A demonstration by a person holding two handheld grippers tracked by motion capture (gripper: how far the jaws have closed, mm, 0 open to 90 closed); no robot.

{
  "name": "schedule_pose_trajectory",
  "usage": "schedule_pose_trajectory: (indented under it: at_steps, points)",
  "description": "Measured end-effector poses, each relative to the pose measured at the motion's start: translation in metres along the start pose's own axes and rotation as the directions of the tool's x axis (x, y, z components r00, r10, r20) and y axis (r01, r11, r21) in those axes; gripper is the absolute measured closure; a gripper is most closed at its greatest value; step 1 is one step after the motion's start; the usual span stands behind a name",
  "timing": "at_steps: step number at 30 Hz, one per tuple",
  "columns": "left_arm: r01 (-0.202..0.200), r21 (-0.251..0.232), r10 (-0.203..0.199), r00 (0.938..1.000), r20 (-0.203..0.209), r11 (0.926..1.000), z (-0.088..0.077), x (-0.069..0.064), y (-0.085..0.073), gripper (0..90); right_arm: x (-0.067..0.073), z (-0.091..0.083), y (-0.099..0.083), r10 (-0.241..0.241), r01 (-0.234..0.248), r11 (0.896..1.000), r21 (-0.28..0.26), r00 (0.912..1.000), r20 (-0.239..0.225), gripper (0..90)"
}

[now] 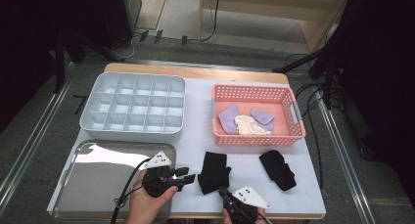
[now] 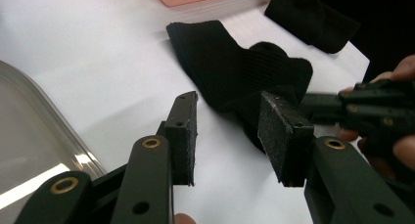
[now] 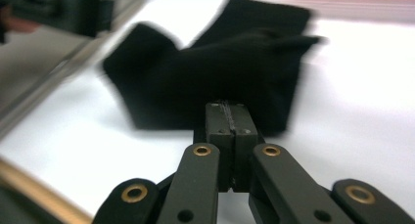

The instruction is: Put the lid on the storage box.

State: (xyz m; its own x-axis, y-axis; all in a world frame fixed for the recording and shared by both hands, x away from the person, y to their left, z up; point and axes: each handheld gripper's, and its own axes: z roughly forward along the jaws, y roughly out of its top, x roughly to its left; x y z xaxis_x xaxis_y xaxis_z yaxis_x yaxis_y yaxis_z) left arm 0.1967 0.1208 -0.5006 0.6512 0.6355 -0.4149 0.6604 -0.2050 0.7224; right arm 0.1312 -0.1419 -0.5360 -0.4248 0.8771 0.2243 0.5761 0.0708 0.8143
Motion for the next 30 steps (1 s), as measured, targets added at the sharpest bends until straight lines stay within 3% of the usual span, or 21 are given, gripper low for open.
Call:
schedule_pose_trajectory:
  at_steps: [2, 5, 7, 10, 12, 14, 15, 17, 18, 20, 23, 28, 30]
  points:
    - [0.001, -0.002, -0.001, 1.0000, -0.001, 1.0000, 0.000, 0.000, 0.000, 59.4, -0.003, -0.005, 0.001, 0.011, -0.011, 1.000, -0.014, 0.9999, -0.001, 90.0]
    - [0.001, -0.002, -0.001, 1.0000, -0.004, 1.0000, 0.000, 0.000, 0.001, 59.3, 0.009, -0.009, 0.001, 0.002, -0.005, 0.999, -0.043, 0.9968, -0.080, 75.8]
    - [-0.003, -0.002, 0.003, 1.0000, -0.004, 1.0000, 0.000, 0.000, 0.001, 59.3, 0.021, -0.007, 0.000, -0.027, 0.022, 0.998, -0.057, 0.9952, -0.094, 66.9]
    - [-0.004, -0.002, 0.004, 1.0000, -0.003, 1.0000, 0.000, 0.000, 0.001, 59.3, 0.034, 0.002, -0.002, -0.065, 0.062, 0.994, -0.092, 0.9975, -0.027, 46.6]
    - [-0.005, -0.001, 0.005, 1.0000, -0.003, 1.0000, 0.000, 0.000, 0.001, 59.3, 0.038, 0.011, -0.003, -0.088, 0.089, 0.993, -0.080, 0.9961, 0.011, 35.3]
    - [0.002, -0.004, -0.002, 1.0000, -0.004, 1.0000, 0.000, 0.000, 0.000, 59.3, 0.041, 0.020, -0.006, -0.118, 0.120, 0.991, -0.063, 0.9923, 0.039, 30.3]
    - [0.000, 0.000, 0.000, 1.0000, -0.005, 1.0000, -0.001, 0.001, 0.000, 59.3, 0.042, 0.020, -0.006, -0.128, 0.132, 0.989, -0.062, 0.9897, 0.063, 32.5]
    - [0.002, -0.005, -0.002, 1.0000, -0.006, 1.0000, -0.001, 0.001, 0.000, 59.2, 0.045, 0.022, -0.007, -0.161, 0.171, 0.983, -0.063, 0.9768, 0.141, 44.4]
    - [0.000, -0.005, 0.000, 1.0000, -0.006, 1.0000, -0.002, 0.001, 0.000, 59.2, 0.045, 0.022, -0.007, -0.157, 0.168, 0.984, -0.066, 0.9765, 0.147, 50.3]
    - [0.006, -0.011, -0.006, 1.0000, -0.008, 0.9999, -0.003, 0.002, -0.001, 59.2, 0.041, 0.020, -0.007, -0.164, 0.179, 0.981, -0.075, 0.9725, 0.165, 73.9]
    - [0.012, -0.011, -0.012, 0.9999, -0.009, 0.9999, -0.003, 0.002, 0.000, 59.2, 0.026, 0.016, -0.003, -0.116, 0.127, 0.988, -0.083, 0.9851, 0.127, 78.9]
    - [0.005, -0.003, -0.005, 1.0000, -0.003, 1.0000, -0.001, 0.001, -0.001, 59.2, 0.003, 0.006, 0.002, -0.105, 0.122, 0.989, -0.082, 0.9784, 0.178, 79.2]
    - [0.001, 0.001, -0.001, 1.0000, 0.002, 1.0000, -0.001, 0.000, -0.001, 59.1, -0.012, 0.002, 0.006, -0.131, 0.148, 0.987, -0.067, 0.9702, 0.204, 79.0]
